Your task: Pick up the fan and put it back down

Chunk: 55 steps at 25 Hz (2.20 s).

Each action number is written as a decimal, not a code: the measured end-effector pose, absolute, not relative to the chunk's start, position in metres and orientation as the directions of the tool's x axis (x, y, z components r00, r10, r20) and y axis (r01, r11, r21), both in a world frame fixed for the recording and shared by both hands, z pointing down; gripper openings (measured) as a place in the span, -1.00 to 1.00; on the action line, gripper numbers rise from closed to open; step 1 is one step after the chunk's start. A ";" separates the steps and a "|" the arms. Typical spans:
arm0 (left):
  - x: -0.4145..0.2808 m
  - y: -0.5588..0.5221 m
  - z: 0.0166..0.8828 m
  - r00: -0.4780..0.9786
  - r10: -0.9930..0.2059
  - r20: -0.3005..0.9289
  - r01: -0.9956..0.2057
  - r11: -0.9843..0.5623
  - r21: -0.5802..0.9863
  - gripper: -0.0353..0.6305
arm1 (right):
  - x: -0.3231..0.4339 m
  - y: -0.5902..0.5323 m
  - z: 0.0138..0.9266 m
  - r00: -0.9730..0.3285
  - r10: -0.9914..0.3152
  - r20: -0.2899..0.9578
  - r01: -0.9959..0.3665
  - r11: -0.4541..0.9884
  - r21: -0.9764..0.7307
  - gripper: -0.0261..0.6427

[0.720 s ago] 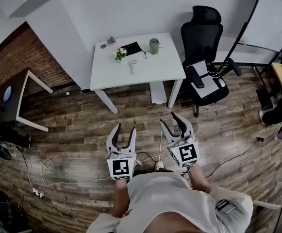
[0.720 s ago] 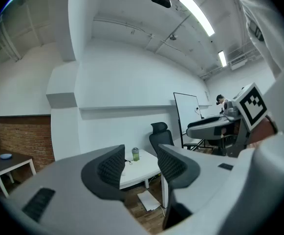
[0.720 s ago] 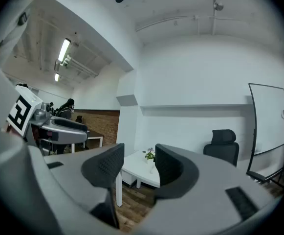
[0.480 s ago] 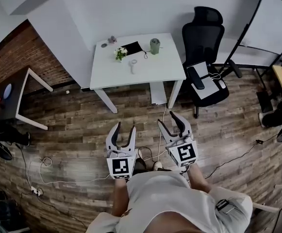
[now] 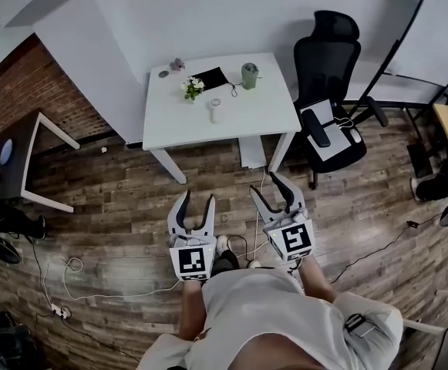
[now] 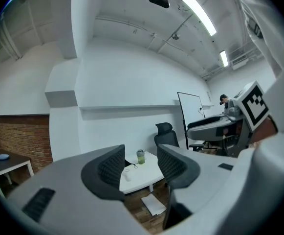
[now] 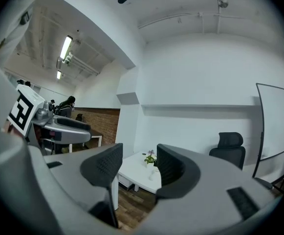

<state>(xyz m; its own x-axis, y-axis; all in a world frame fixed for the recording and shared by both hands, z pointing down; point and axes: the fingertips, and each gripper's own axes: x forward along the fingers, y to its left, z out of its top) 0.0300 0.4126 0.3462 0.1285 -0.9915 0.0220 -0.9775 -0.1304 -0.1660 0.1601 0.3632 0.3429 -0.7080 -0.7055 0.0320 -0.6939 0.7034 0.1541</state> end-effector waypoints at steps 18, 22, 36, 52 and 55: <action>-0.049 0.304 0.342 0.230 -0.973 0.012 -0.960 -0.229 -0.163 -0.29 | 0.088 0.270 0.344 -0.626 -0.778 0.046 -0.765 0.625 0.158 -0.27; -0.064 0.292 0.343 0.247 -0.969 -0.002 -0.958 -0.244 -0.152 -0.29 | 0.071 0.260 0.345 -0.614 -0.789 0.038 -0.774 0.610 0.168 -0.27; -0.084 0.242 0.352 0.295 -0.956 0.006 -0.944 -0.292 -0.151 -0.29 | 0.048 0.217 0.354 -0.583 -0.811 0.058 -0.794 0.583 0.173 -0.27; -0.099 0.132 0.356 0.262 -0.965 0.029 -0.954 -0.263 -0.147 -0.28 | 0.036 0.100 0.353 -0.599 -0.798 0.073 -0.782 0.602 0.161 -0.27; -0.101 0.110 0.356 0.242 -0.969 0.037 -0.958 -0.245 -0.148 -0.28 | 0.035 0.075 0.352 -0.612 -0.787 0.076 -0.772 0.616 0.159 -0.27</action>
<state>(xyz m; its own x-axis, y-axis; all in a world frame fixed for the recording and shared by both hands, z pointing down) -0.1008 0.1102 0.3555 0.2425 -0.9695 0.0369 -0.9580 -0.2452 -0.1485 0.0345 0.0751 0.3518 -0.6124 -0.7869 0.0759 -0.7716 0.6159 0.1592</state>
